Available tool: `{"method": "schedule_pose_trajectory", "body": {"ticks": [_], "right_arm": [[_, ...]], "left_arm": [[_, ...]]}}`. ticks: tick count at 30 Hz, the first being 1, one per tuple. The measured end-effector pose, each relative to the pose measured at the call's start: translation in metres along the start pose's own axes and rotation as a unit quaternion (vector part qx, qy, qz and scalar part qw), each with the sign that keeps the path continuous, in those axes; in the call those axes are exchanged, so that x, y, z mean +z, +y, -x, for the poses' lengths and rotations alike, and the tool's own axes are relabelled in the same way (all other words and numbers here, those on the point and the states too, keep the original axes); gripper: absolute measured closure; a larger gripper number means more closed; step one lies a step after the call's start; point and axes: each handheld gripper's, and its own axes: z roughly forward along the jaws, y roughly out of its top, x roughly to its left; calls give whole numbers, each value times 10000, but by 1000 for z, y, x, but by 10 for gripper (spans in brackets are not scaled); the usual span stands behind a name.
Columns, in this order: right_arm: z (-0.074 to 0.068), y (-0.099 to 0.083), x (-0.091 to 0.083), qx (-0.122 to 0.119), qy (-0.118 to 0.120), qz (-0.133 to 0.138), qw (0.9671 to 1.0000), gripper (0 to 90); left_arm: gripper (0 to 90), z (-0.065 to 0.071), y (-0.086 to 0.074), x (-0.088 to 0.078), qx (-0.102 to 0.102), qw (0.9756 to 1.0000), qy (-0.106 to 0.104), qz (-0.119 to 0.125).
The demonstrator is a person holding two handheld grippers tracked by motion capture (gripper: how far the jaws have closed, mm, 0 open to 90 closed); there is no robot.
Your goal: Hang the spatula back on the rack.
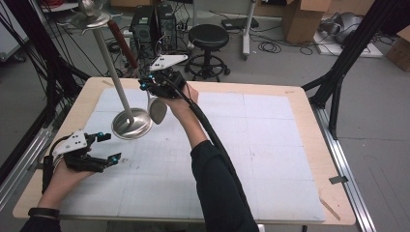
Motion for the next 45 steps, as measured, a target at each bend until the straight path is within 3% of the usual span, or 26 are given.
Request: {"method": "schedule_pose_trajectory", "body": {"ticks": [14, 16, 24, 28, 33, 38, 45], "right_arm": [[-5, 5, 9, 58, -88, -144, 9998, 843], [-5, 5, 10, -32, -102, -100, 9999, 834], [-10, 8, 10, -112, -285, 2, 9995, 697], [-9, 6, 4, 6, -319, 31, 9995, 592], [-11, 4, -14, 95, -135, 144, 9998, 456], [-15, -6, -44, 86, 24, 254, 9996, 398], [-18, -43, -98, 131, -110, 235, 9996, 299]], "left_arm": [[163, 1, 0, 0, 9, 10000, -22, -29], [163, 0, 0, 0, 20, 10000, -12, -23], [163, 1, 0, 0, 11, 10000, -16, 1], [163, 1, 1, -1, 9, 10000, -14, 19], [163, 1, 1, -1, 22, 10000, 9, 12], [163, 1, 1, -2, 18, 10000, 28, 27], [162, -1, 2, -4, -7, 9999, 83, 102]]}}
